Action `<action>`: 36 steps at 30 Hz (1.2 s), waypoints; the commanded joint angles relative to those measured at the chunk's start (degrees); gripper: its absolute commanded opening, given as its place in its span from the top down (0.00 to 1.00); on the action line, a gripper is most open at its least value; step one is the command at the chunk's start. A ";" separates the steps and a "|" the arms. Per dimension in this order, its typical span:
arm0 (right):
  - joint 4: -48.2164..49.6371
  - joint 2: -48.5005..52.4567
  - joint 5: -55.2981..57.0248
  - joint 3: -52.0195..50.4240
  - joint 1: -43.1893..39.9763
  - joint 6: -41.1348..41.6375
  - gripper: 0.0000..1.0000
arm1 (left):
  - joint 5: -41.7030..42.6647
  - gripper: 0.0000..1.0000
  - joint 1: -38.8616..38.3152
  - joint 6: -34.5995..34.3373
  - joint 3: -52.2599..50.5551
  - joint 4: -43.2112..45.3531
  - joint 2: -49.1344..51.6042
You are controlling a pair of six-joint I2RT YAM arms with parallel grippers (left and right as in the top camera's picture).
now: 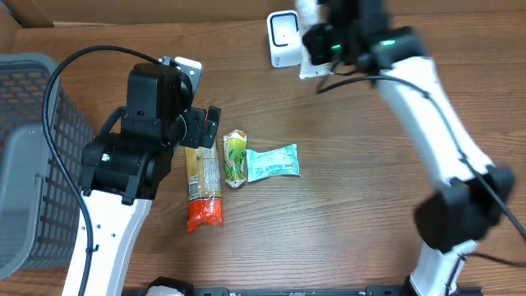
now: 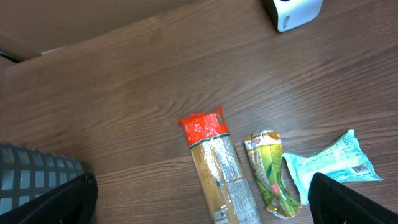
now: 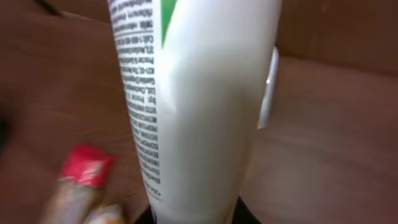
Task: Scan the item barcode
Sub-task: 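Lift the white tube and hold it in front of the scanner, then carry the white tube back and set it down on the right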
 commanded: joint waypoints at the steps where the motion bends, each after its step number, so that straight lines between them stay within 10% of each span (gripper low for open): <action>1: 6.19 5.20 30.86 1.75 4.55 -11.19 0.97 | -0.59 0.00 0.31 0.92 0.46 0.07 0.35; 17: 30.84 22.45 50.31 1.57 6.56 -43.43 0.96 | -0.59 0.00 0.31 0.92 0.46 0.07 0.35; 36: 31.30 24.02 50.99 1.57 6.49 -44.68 0.96 | -0.59 0.01 0.31 0.92 0.46 0.07 0.39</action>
